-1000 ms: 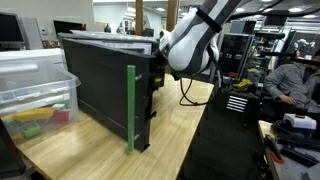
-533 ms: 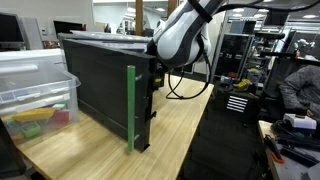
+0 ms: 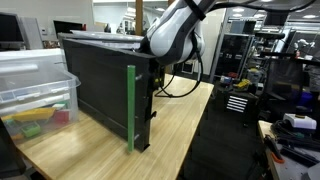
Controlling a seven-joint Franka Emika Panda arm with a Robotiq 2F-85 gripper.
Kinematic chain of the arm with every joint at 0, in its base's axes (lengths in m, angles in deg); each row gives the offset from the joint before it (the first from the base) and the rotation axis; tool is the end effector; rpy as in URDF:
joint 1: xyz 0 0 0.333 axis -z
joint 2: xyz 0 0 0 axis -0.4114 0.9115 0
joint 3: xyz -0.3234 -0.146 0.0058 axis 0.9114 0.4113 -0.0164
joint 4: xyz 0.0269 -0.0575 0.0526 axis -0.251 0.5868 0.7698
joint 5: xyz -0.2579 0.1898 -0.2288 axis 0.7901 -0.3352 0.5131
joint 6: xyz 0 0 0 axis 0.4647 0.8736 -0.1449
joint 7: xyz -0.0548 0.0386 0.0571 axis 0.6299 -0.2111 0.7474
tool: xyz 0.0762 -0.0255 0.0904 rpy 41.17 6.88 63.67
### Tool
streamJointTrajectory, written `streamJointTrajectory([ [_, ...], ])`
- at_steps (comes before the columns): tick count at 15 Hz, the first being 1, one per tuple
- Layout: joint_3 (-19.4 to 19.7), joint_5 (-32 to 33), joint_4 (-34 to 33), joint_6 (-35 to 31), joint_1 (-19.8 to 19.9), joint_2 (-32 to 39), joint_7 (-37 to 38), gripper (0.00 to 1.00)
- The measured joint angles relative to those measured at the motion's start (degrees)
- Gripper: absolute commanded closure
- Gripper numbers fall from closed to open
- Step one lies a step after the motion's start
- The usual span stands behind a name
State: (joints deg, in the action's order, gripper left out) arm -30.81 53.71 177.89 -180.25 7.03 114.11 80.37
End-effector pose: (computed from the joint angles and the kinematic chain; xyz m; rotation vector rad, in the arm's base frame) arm 0.6419 -0.0463 0.3435 2.6885 -0.2586 1.3063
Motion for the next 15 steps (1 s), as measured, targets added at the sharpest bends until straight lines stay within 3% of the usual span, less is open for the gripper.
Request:
streamJointTrajectory([
  [5, -5.74, 3.25, -3.31, 0.01, 4.85, 2.44, 2.38, 0.00],
  [7, -10.07, 6.42, -5.75, 0.02, 9.15, 4.73, 3.46, 0.00],
  [12, -14.51, 10.26, -9.38, 0.03, 13.85, 7.92, 4.07, 0.00],
  [15, -19.12, 12.77, -11.97, 0.03, 18.62, 10.20, 4.07, 0.00],
])
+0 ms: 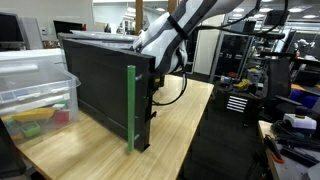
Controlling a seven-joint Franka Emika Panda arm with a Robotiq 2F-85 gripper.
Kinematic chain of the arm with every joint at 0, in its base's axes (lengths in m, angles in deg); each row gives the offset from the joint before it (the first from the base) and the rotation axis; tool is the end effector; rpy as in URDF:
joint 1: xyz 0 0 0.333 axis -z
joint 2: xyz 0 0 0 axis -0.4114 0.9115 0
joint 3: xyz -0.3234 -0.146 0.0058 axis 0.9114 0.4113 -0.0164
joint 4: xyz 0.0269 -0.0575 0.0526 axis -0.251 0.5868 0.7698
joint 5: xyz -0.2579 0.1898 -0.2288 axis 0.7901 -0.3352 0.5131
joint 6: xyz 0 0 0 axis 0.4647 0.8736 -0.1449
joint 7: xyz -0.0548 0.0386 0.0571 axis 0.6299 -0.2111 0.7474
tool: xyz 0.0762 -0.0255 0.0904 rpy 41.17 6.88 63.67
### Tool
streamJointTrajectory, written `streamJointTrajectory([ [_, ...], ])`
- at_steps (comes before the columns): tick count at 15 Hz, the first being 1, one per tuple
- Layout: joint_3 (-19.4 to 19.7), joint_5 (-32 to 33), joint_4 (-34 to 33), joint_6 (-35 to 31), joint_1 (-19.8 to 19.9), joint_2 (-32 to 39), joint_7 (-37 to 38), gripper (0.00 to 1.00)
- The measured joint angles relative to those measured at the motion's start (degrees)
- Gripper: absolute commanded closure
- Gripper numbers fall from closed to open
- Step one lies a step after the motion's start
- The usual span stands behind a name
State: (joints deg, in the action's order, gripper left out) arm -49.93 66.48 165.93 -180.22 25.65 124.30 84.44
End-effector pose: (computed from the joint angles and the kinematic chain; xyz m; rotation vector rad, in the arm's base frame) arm 0.7028 -0.0359 0.2956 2.8000 -0.1450 1.3600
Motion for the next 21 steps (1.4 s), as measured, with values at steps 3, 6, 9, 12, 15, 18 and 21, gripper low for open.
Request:
streamJointTrajectory([
  [3, -3.42, 2.01, -2.01, 0.00, 3.93, 1.97, 0.00, 0.00],
  [6, -4.45, 2.42, -2.17, 0.00, 5.53, 2.72, 0.00, 0.00],
  [9, -5.52, 3.17, -2.17, 0.00, 6.85, 3.18, 0.00, 0.00],
  [12, -6.25, 3.46, -2.17, 0.00, 7.69, 3.51, -0.01, 0.00],
  [15, -7.20, 4.17, -2.19, 0.00, 8.62, 3.62, -0.01, 0.00],
  [18, -8.26, 5.55, -2.44, 0.00, 9.82, 3.64, -0.01, 0.00],
  [21, -8.86, 6.31, -2.68, 0.00, 10.59, 3.67, -0.01, 0.00],
])
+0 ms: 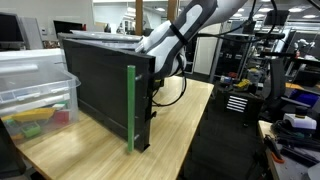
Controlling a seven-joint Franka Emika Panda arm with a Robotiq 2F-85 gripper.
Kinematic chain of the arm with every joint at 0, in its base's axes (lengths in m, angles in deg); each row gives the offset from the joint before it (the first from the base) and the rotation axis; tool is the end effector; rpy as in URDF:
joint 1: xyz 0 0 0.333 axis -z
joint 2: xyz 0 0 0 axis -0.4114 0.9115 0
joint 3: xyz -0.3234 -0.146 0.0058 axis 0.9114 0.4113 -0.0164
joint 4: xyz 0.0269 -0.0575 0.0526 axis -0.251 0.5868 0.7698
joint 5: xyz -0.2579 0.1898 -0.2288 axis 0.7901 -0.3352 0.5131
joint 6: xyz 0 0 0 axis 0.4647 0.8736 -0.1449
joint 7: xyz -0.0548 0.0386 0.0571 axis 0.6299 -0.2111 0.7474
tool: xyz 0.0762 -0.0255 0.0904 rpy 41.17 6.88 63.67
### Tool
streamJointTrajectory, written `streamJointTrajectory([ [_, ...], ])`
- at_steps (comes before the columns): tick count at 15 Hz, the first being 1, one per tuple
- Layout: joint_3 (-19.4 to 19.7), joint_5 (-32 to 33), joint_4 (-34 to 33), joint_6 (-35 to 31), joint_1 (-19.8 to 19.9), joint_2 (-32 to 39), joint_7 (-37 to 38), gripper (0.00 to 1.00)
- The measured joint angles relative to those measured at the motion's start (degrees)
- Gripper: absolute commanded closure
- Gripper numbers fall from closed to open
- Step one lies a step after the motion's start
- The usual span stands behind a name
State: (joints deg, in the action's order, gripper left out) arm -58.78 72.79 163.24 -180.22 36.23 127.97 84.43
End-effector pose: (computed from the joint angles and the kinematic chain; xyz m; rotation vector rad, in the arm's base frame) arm 0.7120 -0.0629 0.2747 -2.8114 0.1296 -1.3526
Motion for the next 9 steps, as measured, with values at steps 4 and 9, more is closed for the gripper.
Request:
streamJointTrajectory([
  [4, -0.74, 0.77, -0.26, 0.00, 0.90, 0.03, 0.00, 0.00],
  [9, 2.05, 2.65, -0.73, 0.00, -0.58, 0.06, -0.67, 0.00],
])
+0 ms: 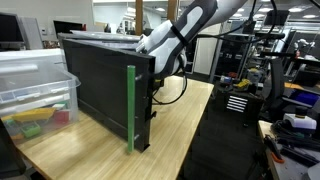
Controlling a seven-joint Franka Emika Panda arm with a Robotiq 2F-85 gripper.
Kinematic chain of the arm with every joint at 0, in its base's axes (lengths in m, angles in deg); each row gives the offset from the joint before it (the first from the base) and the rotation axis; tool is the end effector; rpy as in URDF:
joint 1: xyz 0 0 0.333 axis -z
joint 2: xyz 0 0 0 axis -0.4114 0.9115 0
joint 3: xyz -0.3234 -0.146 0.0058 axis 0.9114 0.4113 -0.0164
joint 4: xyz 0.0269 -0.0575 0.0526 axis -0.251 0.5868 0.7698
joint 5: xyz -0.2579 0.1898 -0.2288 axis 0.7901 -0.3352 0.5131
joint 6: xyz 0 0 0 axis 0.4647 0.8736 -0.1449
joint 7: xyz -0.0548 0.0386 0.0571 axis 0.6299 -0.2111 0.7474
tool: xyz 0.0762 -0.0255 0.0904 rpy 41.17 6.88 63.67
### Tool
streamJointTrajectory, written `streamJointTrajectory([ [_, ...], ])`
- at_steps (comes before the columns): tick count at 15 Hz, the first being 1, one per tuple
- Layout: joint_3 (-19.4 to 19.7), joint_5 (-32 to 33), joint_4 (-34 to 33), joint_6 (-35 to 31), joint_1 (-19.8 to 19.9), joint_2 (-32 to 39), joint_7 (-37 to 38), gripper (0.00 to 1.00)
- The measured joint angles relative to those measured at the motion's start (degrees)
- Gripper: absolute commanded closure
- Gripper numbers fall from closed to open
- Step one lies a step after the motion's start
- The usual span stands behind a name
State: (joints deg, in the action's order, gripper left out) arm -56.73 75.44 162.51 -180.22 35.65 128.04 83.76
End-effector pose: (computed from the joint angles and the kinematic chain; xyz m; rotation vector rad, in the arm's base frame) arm 0.7145 -0.0720 0.2779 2.8060 -0.0522 1.3643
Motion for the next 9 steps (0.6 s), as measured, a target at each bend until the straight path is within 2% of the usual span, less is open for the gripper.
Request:
streamJointTrajectory([
  [2, 2.46, 2.45, -0.24, 0.00, -1.18, 0.00, -0.55, 0.00],
  [9, 2.93, 2.99, -0.26, 0.00, -1.46, 0.00, -1.03, 0.00],
])
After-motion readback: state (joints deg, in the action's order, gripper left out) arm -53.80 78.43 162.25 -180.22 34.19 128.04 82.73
